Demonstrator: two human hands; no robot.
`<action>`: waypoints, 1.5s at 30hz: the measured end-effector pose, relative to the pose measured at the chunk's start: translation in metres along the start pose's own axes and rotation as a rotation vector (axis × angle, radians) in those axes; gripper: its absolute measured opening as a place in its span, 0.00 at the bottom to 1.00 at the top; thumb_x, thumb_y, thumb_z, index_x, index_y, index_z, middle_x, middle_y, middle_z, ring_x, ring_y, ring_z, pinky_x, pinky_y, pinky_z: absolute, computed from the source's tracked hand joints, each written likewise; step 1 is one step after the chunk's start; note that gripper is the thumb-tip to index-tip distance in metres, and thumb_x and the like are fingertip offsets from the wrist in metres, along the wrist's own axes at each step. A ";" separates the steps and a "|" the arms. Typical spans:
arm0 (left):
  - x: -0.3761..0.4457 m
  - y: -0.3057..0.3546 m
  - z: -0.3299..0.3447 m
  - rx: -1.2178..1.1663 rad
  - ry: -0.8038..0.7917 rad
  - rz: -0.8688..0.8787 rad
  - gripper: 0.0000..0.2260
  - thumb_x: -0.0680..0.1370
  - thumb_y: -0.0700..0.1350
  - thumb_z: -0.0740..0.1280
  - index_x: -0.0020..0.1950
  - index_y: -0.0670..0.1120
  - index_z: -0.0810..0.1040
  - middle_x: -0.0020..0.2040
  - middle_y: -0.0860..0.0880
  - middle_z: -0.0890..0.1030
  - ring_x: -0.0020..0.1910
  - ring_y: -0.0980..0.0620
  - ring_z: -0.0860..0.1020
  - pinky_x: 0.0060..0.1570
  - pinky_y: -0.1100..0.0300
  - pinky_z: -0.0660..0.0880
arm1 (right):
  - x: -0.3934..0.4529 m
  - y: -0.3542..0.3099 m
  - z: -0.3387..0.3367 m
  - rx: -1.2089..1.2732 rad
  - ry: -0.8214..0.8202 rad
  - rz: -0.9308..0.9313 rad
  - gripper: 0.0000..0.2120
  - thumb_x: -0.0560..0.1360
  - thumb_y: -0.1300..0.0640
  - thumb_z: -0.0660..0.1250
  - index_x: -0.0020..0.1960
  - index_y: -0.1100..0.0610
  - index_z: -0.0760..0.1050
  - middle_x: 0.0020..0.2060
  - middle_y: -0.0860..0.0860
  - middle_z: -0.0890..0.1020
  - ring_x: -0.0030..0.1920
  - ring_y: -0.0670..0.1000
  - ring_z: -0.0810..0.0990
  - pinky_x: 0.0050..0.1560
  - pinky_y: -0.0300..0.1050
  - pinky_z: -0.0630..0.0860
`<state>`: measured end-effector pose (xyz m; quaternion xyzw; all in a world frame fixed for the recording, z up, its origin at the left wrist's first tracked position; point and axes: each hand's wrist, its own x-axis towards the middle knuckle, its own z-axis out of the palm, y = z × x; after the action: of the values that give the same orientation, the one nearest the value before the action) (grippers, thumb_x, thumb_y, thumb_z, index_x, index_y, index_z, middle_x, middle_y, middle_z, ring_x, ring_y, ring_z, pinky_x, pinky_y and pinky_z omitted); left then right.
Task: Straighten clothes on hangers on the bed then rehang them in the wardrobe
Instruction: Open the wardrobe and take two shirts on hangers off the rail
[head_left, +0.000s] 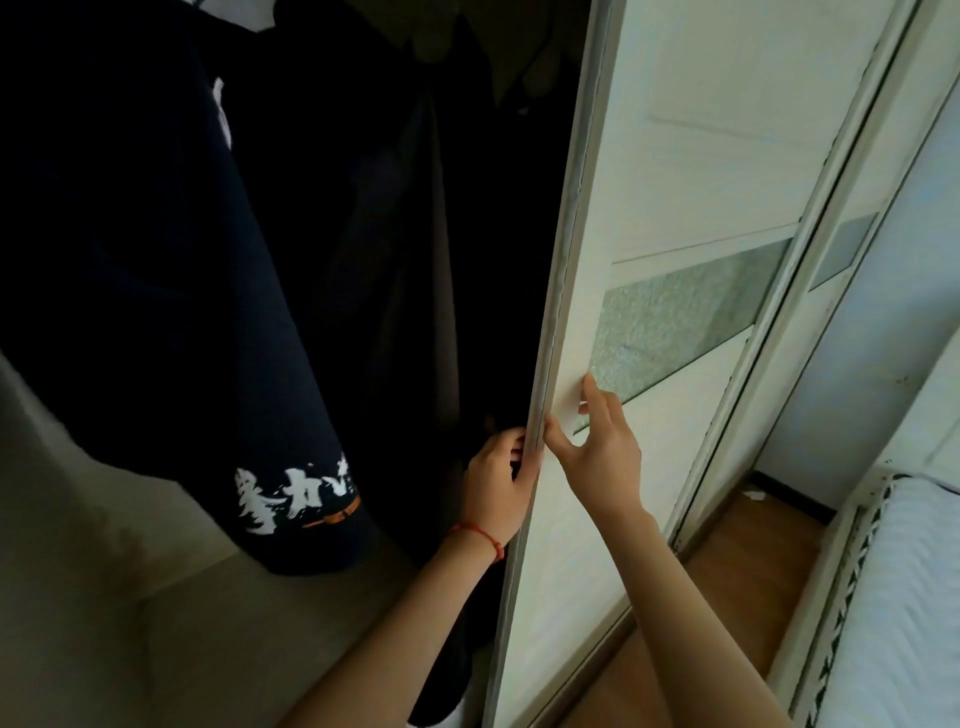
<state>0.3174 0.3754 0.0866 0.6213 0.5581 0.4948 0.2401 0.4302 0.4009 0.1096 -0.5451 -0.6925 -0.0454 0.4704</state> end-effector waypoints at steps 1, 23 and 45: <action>0.006 0.005 0.003 0.005 0.007 0.025 0.15 0.77 0.48 0.64 0.62 0.45 0.75 0.58 0.46 0.80 0.57 0.50 0.78 0.57 0.56 0.77 | 0.005 0.008 -0.001 0.001 -0.012 0.011 0.32 0.71 0.44 0.64 0.68 0.62 0.66 0.54 0.57 0.78 0.49 0.57 0.80 0.38 0.45 0.73; 0.167 0.142 -0.060 0.368 0.463 0.562 0.13 0.75 0.43 0.64 0.57 0.40 0.77 0.54 0.40 0.79 0.55 0.41 0.76 0.56 0.52 0.72 | 0.094 0.103 -0.026 -0.145 -0.165 0.264 0.24 0.80 0.54 0.55 0.74 0.60 0.56 0.74 0.55 0.60 0.68 0.58 0.69 0.63 0.53 0.70; 0.279 0.216 -0.131 0.240 0.541 0.206 0.12 0.75 0.41 0.62 0.55 0.35 0.73 0.56 0.37 0.77 0.54 0.39 0.77 0.47 0.51 0.73 | 0.254 -0.002 -0.047 0.028 0.191 -0.133 0.20 0.77 0.56 0.60 0.68 0.59 0.68 0.63 0.57 0.73 0.63 0.56 0.72 0.61 0.50 0.71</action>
<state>0.2684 0.5448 0.4190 0.5443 0.5904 0.5943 -0.0435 0.4667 0.5537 0.3144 -0.4843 -0.6798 -0.1186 0.5378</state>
